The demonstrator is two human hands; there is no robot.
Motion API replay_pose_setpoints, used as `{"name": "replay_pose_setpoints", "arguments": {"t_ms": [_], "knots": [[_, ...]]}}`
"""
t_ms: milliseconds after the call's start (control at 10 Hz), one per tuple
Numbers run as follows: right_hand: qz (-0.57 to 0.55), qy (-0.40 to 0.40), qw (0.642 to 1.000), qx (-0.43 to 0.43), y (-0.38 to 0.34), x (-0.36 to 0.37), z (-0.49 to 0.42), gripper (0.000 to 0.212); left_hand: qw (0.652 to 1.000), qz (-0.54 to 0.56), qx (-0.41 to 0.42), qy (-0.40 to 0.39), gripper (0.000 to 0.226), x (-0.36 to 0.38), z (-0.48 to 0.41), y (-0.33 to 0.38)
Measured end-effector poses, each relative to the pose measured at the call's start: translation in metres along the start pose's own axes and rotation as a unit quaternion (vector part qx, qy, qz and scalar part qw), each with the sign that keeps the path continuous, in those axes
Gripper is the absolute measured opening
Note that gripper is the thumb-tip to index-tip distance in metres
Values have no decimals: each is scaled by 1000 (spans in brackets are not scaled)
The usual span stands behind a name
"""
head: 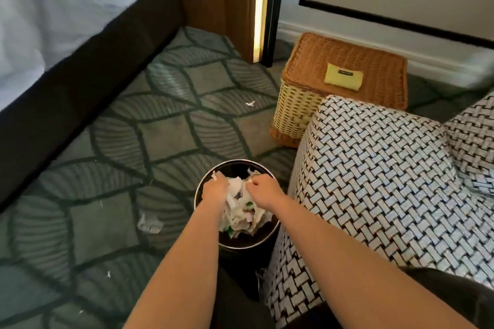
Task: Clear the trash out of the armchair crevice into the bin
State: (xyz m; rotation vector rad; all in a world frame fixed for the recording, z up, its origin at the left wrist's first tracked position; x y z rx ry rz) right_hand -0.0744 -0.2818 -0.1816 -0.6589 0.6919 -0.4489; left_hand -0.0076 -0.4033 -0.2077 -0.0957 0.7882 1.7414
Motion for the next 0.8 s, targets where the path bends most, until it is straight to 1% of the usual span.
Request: {"name": "replay_pose_setpoints", "arguments": {"t_ms": [100, 200, 300, 400, 500, 600, 700, 800], "knots": [[-15, -41, 998, 39, 8, 10, 1, 34, 996, 18, -34, -87, 49, 11, 4, -7], [-14, -41, 998, 35, 6, 8, 10, 26, 992, 25, -44, -120, 45, 13, 11, -11], [-18, 4, 1000, -4, -6, -10, 30, 32, 995, 11, -23, -101, 53, 9, 26, -5], [-19, 55, 996, -68, -25, -37, 54, 28, 995, -27, 62, -79, 43, 9, 45, 12], [-20, 98, 991, -95, -35, -68, 74, 24, 986, -44, 120, -109, 31, 19, 80, 28], [0, 146, 983, -110, -32, -104, 85, 22, 974, -78, 150, -149, 26, 34, 104, 40], [-1, 205, 973, -111, -24, -136, 88, 21, 957, -126, 203, -162, 26, 39, 115, 63], [65, 321, 940, -97, -17, -167, 82, 25, 943, -156, 243, -165, 25, 42, 109, 97]]}}
Point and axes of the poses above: each hand's wrist, its own z-axis away from the middle knuckle, its own x-axis out of the palm, y = z × x, the point moved 7 cm from there along -z, towards the middle knuckle, and after that the axes turned 11 degrees about -z, right-handed, at the moved point
